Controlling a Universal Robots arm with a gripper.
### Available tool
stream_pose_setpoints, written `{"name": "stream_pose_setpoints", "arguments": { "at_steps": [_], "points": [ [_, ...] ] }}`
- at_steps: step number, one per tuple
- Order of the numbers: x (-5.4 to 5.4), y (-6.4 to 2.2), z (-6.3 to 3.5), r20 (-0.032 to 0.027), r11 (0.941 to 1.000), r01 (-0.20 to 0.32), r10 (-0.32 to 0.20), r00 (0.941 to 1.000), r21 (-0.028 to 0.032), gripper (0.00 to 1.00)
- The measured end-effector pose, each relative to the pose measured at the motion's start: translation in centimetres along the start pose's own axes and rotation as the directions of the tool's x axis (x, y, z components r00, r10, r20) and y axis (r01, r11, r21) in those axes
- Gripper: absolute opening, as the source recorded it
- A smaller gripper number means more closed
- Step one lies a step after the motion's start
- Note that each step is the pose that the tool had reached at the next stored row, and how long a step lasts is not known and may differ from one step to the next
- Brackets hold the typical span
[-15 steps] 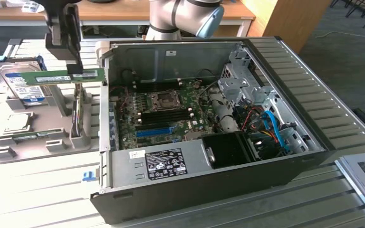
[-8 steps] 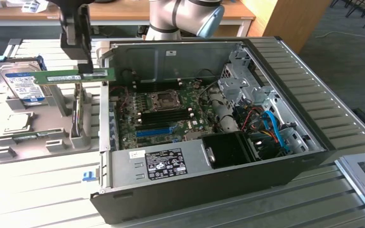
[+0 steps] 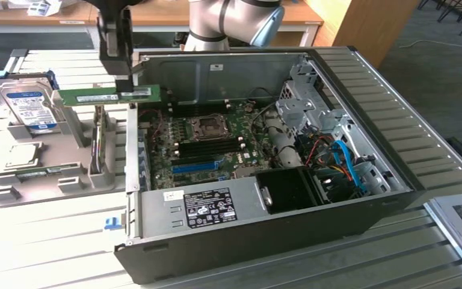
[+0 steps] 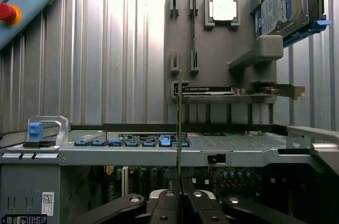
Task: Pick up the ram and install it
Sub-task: 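Pick up the ram and move it above insertion slot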
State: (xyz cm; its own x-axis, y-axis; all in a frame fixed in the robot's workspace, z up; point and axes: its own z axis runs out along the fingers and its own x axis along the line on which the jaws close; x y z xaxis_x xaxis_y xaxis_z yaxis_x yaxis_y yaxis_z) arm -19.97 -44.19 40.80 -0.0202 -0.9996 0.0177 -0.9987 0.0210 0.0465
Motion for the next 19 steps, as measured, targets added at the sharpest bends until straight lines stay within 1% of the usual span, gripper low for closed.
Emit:
{"name": "stream_pose_setpoints", "arguments": {
  "at_steps": [19],
  "points": [
    [-0.1, -5.36, -0.25, 0.0000, 1.0000, 0.000, 0.000, 1.0000, 0.0000, 0.12]
  ]
}}
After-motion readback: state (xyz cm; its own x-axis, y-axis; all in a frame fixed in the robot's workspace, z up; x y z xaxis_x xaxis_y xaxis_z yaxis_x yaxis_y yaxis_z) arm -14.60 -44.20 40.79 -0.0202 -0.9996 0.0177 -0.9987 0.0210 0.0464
